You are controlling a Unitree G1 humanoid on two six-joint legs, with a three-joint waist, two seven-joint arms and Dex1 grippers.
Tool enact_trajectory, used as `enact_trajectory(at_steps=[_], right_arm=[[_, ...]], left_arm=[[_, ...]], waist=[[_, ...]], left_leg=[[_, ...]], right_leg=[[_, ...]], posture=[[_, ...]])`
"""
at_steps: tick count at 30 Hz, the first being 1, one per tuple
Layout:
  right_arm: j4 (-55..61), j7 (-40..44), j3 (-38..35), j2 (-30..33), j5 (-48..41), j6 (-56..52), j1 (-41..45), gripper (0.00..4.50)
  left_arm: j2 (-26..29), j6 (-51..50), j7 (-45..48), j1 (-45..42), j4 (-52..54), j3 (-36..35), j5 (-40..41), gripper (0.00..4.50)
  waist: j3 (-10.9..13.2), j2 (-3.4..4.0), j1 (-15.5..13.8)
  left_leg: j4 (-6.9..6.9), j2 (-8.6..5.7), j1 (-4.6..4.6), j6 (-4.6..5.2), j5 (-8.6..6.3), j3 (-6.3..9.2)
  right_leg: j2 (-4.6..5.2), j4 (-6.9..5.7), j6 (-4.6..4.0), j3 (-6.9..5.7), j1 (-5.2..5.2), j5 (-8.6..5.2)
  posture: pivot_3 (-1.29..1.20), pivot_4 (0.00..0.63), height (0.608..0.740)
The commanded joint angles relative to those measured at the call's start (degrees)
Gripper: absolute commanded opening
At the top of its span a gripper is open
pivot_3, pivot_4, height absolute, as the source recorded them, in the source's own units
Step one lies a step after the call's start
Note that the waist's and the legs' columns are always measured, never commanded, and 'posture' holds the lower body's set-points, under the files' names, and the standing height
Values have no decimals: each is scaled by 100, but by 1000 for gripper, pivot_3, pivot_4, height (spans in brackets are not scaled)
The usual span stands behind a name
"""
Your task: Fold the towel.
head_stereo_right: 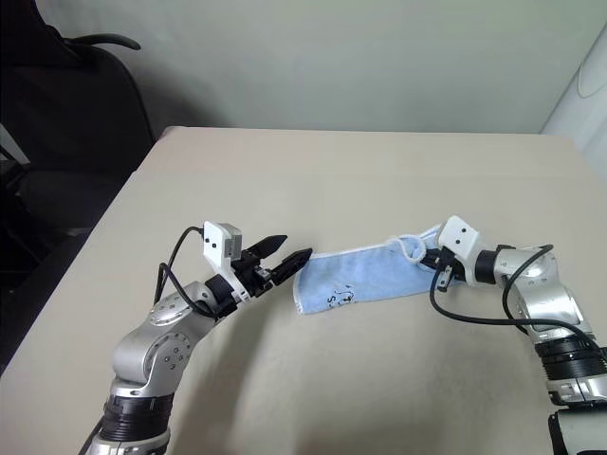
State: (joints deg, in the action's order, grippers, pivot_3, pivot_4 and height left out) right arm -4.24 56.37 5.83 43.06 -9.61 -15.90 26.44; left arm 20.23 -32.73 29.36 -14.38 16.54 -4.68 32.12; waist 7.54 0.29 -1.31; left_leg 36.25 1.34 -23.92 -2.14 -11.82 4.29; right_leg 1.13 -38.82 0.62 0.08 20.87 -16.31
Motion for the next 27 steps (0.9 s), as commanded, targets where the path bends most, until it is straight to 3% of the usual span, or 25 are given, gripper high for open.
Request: enact_trajectory(at_steps=[1,3,11,18,22,27], right_arm=[[327,16,88,-93,6,-164,4,41],[352,45,123,-134,-36,-307,-21,41],[912,308,-337,-50,-683,-795,-392,2746],[1595,667,-1391,297,-1973,-1586,-888,2746],[1377,336,-1666,173,-2304,-2008,-604,1811],[168,-271,-1052,-463,-1517,-1535,-62,38]], left_arm=[[-24,41,-25,-31,246,7,29,4006],[-29,37,-19,-43,236,19,28,4006],[-20,19,-5,-6,255,32,41,4006],[46,-53,-13,164,347,-102,135,4006],[52,-168,-58,277,350,-352,345,4006],[-44,-576,-205,400,334,-768,990,4006]], waist=[[0,0,1],[-1,-1,-2],[-1,-2,-9],[0,-10,-13],[-1,-19,6],[-8,-32,33]], left_leg=[[0,0,0,0,0,0],[1,0,0,0,0,0],[0,0,-1,-8,5,0],[2,-7,-2,-16,10,-3],[2,-6,3,-22,15,-2],[0,3,23,-26,23,1]], right_leg=[[0,0,0,0,0,0],[0,0,0,0,-1,0],[-1,1,0,0,-1,0],[-5,5,5,1,-7,-3],[-17,4,7,8,-10,-4],[-29,1,8,22,-19,-4]], posture=[[0,150,740],[0,150,740],[0,150,740],[0,150,740],[0,150,740],[0,150,740]])
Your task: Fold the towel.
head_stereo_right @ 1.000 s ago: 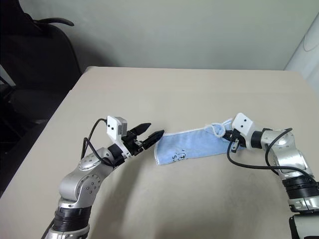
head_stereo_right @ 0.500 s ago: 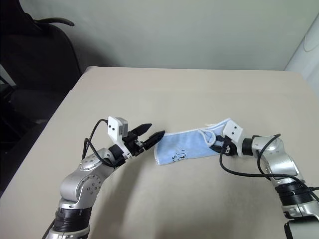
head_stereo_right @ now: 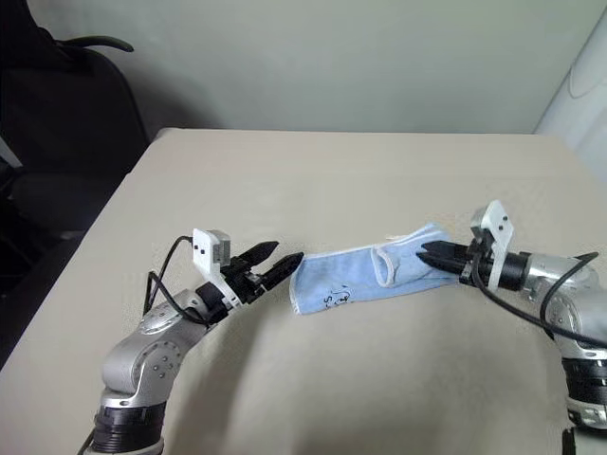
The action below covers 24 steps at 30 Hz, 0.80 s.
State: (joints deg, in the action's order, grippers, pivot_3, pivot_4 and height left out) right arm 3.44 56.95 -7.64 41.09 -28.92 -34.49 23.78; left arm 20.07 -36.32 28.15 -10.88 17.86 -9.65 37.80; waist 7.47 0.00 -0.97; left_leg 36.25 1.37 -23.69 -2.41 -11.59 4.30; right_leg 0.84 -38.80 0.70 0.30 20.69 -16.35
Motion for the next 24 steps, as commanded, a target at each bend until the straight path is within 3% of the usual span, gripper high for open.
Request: enact_trajectory(at_steps=[1,9,13,16,18,24], right_arm=[[-903,-417,408,-419,555,430,294,38],[-2575,-378,1085,-907,1447,1548,292,38],[-2367,-366,801,-980,1144,1506,375,38],[-2011,-341,561,-1000,882,1410,489,0],[-1861,-337,441,-1014,756,1373,559,0],[-1412,-366,170,-1017,452,1276,771,0]], left_arm=[[-28,-306,-111,87,226,-342,545,4006],[51,-950,-521,714,664,-991,1651,4006],[182,-1342,-705,1337,1123,-1160,2374,4006],[347,-1636,-782,1720,1386,-1126,2966,4483],[466,-1776,-872,1864,1464,-1047,3189,4483],[396,-2231,-2043,1497,1079,-557,4007,4483]], waist=[[-1,-4,-1],[-6,-10,-28],[-7,-12,-27],[-5,-9,-31],[-4,-9,-29],[-3,-7,-34]], left_leg=[[0,3,0,1,-1,2],[-3,13,1,10,-11,2],[-4,19,43,55,-75,-2],[-5,21,49,49,-74,-4],[-6,24,49,21,-66,-6],[-11,33,55,-25,-47,-10]], right_leg=[[0,0,0,1,0,0],[1,2,-6,0,0,0],[1,2,-21,-1,-36,1],[0,-2,-29,-2,-39,-3],[-2,-4,-35,-2,-36,-7],[-12,-5,-49,-2,-36,-15]], posture=[[0,150,740],[0,150,740],[0,150,740],[0,150,740],[0,150,740],[0,150,740]])
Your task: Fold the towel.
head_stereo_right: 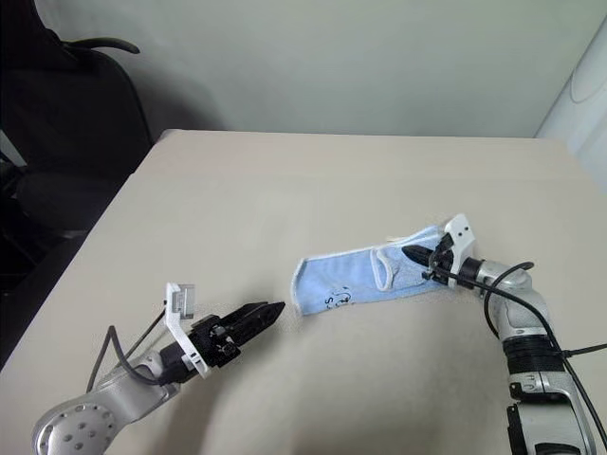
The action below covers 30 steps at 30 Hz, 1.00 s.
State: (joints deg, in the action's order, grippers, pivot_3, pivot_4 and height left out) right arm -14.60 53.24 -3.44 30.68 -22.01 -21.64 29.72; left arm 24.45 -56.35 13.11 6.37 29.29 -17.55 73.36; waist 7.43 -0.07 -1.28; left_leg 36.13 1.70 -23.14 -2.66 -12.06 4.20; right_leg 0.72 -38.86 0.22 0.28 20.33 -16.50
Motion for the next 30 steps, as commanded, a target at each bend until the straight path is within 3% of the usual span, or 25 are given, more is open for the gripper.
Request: enact_trajectory(at_steps=[1,9,18,21,30], right_arm=[[450,-31,-287,15,-277,-29,206,0],[717,-283,-443,16,-302,-52,154,0],[812,-477,-509,-3,-292,-34,44,0],[829,-502,-514,9,-300,-30,35,0],[753,-531,-481,-11,-268,34,63,0]], left_arm=[[-77,-312,-775,-349,-164,368,529,4483],[-425,-527,-2202,-1217,-1088,914,860,4483],[-746,-437,-2649,-1719,-1581,1101,652,4483],[-808,-462,-2732,-1698,-1485,1094,666,3866],[-730,-297,-2860,-1398,-1199,868,770,525]], waist=[[0,0,-2],[1,1,-11],[1,2,-25],[1,2,-26],[3,4,-10]], left_leg=[[0,1,0,-2,1,0],[0,2,1,-14,8,1],[2,-2,13,-16,9,-3],[2,-3,14,-17,10,-3],[0,3,13,-25,13,-4]], right_leg=[[-2,0,0,0,0,0],[-11,2,-1,0,-1,0],[-29,0,-1,1,-12,0],[-32,1,-1,2,-13,0],[-48,9,-8,7,-9,-5]], posture=[[0,150,740],[0,150,740],[0,150,740],[0,150,740],[0,150,740]])
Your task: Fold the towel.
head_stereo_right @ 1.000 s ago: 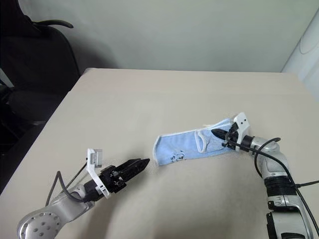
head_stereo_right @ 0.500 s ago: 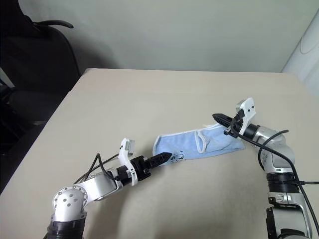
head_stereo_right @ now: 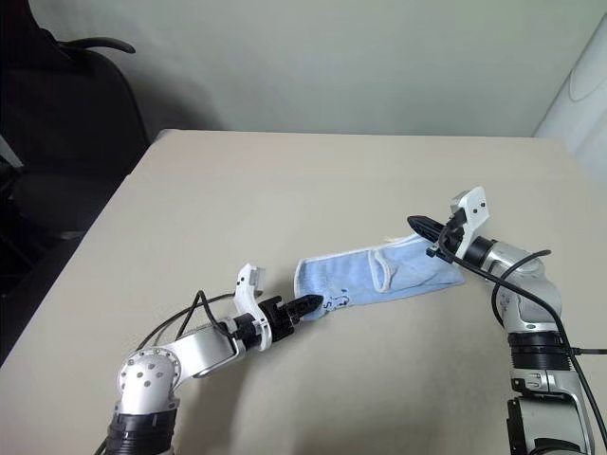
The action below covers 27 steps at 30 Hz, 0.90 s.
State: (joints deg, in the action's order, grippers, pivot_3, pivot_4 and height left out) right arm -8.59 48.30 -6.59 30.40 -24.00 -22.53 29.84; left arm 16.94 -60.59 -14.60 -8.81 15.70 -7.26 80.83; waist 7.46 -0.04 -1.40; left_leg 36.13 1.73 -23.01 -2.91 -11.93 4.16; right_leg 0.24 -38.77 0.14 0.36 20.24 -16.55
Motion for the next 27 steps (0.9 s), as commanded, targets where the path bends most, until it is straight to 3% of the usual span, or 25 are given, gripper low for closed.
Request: enact_trajectory(at_steps=[1,3,18,27], right_arm=[[141,-35,-155,7,-64,130,50,0],[131,-33,-137,-9,-56,134,56,0],[15,10,-111,-26,-24,174,84,0],[-83,11,-67,-62,-9,255,154,0]], left_arm=[[20,185,-99,158,185,-213,6,336],[66,260,-64,214,228,-302,-58,28],[983,556,763,256,89,-1420,150,28],[967,373,856,88,243,-836,89,28]], waist=[[1,1,2],[2,2,19],[5,0,35],[6,0,32]], left_leg=[[-1,2,0,-2,0,0],[-2,3,0,-3,-1,0],[-7,10,-3,-10,-6,6],[-7,11,-5,-14,-8,9]], right_leg=[[-3,0,-2,0,2,-1],[-4,0,-4,1,3,-2],[-14,-1,-15,5,11,-9],[-11,-2,-17,5,11,-10]], posture=[[0,150,740],[0,150,740],[0,150,740],[0,150,740]])
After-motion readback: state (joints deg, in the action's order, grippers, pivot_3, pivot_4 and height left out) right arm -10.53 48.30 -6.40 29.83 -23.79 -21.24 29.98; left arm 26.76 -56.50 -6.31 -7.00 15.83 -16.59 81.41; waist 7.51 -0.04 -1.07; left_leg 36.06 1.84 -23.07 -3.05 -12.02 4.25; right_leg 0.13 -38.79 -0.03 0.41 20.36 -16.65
